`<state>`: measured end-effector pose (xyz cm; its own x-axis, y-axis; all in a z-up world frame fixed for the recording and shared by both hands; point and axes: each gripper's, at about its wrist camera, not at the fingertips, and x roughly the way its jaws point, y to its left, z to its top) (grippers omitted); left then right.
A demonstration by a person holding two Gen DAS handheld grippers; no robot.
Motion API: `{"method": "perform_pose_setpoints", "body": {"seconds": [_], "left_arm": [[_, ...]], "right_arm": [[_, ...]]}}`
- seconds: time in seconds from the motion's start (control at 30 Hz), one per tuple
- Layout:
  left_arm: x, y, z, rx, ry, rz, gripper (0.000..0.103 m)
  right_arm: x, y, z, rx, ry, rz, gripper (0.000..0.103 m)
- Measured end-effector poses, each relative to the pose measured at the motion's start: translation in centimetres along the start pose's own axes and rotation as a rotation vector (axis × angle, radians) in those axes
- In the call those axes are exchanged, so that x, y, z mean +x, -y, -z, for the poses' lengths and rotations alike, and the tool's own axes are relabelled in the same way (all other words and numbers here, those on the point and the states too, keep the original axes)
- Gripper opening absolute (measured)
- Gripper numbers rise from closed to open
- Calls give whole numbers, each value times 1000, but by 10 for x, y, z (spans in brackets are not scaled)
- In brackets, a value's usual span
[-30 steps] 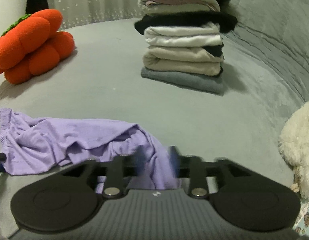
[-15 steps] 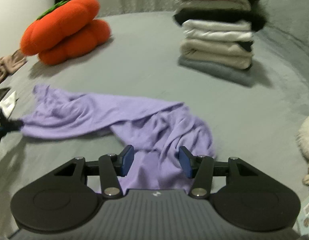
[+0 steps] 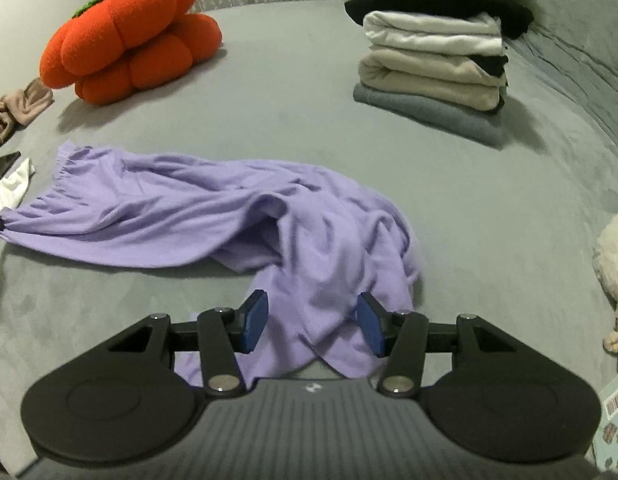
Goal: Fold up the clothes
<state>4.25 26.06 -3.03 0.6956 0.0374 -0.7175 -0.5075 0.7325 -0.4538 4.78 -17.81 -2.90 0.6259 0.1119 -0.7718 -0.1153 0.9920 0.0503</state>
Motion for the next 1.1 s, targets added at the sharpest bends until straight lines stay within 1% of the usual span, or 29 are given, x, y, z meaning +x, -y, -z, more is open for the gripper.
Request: {"method": "perform_pose_setpoints", "body": {"seconds": [0.1, 0.23, 0.37, 0.43, 0.5, 0.57, 0.63, 0.67, 0.7, 0.73, 0.8, 0.83, 0.93, 1.1], "left_arm": [[-5, -7, -3, 23, 18, -23, 1], [-12, -17, -4, 59, 15, -33, 1], [-9, -26, -2, 68, -19, -38, 1], [-8, -30, 0, 72, -37, -40, 1], [-7, -34, 1, 76, -54, -42, 1], [-5, -33, 4, 89, -61, -49, 1], [-4, -31, 5, 108, -60, -57, 1], [-4, -31, 5, 116, -58, -59, 1], [-4, -30, 5, 123, -56, -61, 1], [-4, -29, 5, 129, -57, -61, 1], [-6, -30, 3, 134, -61, -56, 1], [-7, -31, 1, 135, -62, -51, 1], [-11, -33, -2, 140, -66, -34, 1], [-22, -40, -3, 159, -95, 9, 1]], "right_arm": [[-3, 3, 5, -11, -5, 13, 54], [-3, 8, 11, -5, -28, 14, 54], [6, 11, 18, 47, -84, -33, 54], [9, 12, 18, 92, -84, -49, 55], [11, 14, 18, 144, -74, -62, 55], [15, 12, 17, 174, -59, -59, 50], [19, 5, 15, 152, -41, -30, 35], [20, -1, 16, 118, -28, -8, 31], [21, -6, 16, 84, -16, 13, 24], [22, -11, 17, 46, -4, 32, 11], [22, -17, 19, -20, 9, 58, 9], [20, -17, 19, -32, 10, 65, 7], [15, -11, 18, -46, 20, 99, 6], [3, 15, 13, -47, 75, 249, 6]]}}
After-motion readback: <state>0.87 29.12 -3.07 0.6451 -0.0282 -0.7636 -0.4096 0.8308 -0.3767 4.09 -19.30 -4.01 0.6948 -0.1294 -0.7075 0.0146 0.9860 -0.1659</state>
